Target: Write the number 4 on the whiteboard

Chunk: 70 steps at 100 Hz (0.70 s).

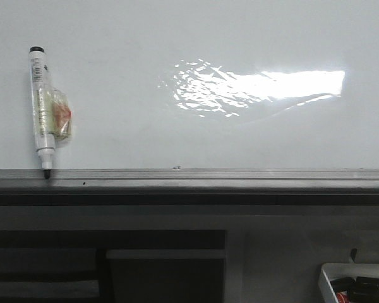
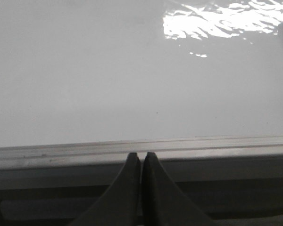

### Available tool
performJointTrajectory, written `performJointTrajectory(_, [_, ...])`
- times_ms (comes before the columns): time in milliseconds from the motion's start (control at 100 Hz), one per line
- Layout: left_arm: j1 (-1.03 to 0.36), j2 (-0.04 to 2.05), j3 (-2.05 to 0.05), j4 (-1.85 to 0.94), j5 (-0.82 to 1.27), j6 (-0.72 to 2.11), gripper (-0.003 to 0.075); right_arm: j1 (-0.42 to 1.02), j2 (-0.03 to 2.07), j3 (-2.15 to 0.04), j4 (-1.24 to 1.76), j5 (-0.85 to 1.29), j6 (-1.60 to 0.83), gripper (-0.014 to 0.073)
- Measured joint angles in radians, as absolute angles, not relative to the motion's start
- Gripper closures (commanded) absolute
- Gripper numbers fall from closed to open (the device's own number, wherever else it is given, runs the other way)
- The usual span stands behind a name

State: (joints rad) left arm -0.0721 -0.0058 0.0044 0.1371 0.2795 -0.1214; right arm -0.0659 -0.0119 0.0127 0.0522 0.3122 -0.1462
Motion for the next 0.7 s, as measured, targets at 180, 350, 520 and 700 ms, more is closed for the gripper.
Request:
performJointTrajectory(180, [-0.072,-0.006,0.004,0.148,0.236,-0.121,0.0741,-0.066,-0.012,0.017,0.058,0.241,-0.146,0.0655])
performJointTrajectory(350, [-0.072,-0.006,0.004,0.161,0.224,-0.121,0.0741,-0.066,-0.012,0.017,0.061,0.230,-0.146,0.0655])
performJointTrajectory(520, [-0.072,-0.006,0.004,0.154,0.197,-0.121,0.0741,-0.066,-0.012,0.017,0.067,0.199,-0.146,0.0655])
performJointTrajectory(700, [-0.072,-0.006,-0.002,0.109,0.148,-0.121,0.0741,-0.066,-0.004,0.017,0.134,0.197,-0.146,0.0655])
